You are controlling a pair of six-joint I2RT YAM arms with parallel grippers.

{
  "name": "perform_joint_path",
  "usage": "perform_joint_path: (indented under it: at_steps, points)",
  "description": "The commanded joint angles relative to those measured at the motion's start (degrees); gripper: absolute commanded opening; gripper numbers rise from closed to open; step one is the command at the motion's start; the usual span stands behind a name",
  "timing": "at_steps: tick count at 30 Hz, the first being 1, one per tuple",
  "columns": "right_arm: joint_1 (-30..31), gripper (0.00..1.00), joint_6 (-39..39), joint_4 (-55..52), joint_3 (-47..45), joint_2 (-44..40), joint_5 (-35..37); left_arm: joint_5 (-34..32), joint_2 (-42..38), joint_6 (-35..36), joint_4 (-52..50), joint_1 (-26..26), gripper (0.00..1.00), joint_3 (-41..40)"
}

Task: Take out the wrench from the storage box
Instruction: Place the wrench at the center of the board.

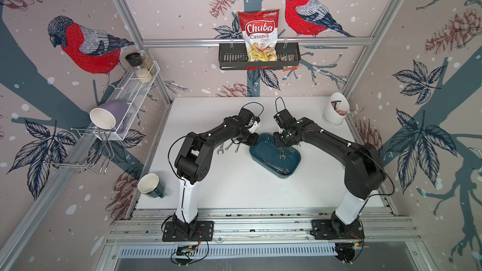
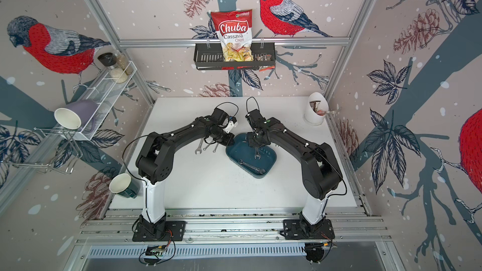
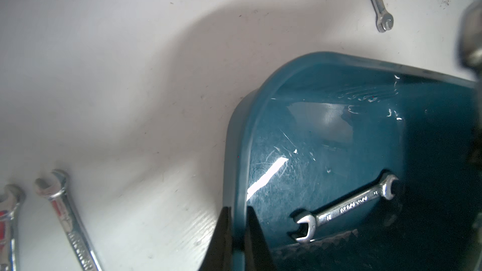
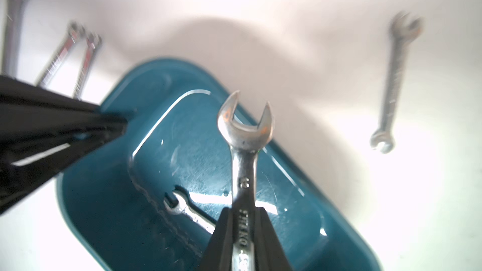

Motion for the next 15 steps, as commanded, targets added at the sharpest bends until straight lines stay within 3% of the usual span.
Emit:
perform_joint_path:
  at_steps: [1, 15]
  points:
    - [-2.31, 0.16, -2.44, -3.19, 1.85, -1.49, 1.39, -0.36, -0.04, -0.29, -1.10, -0.05, 0.10, 0.06]
    - [-18.50, 0.17, -10.44, -1.22, 5.88, 1.53, 1.19, 0.71, 0.15, -0.38, -1.60, -0.12, 0.10, 0.62]
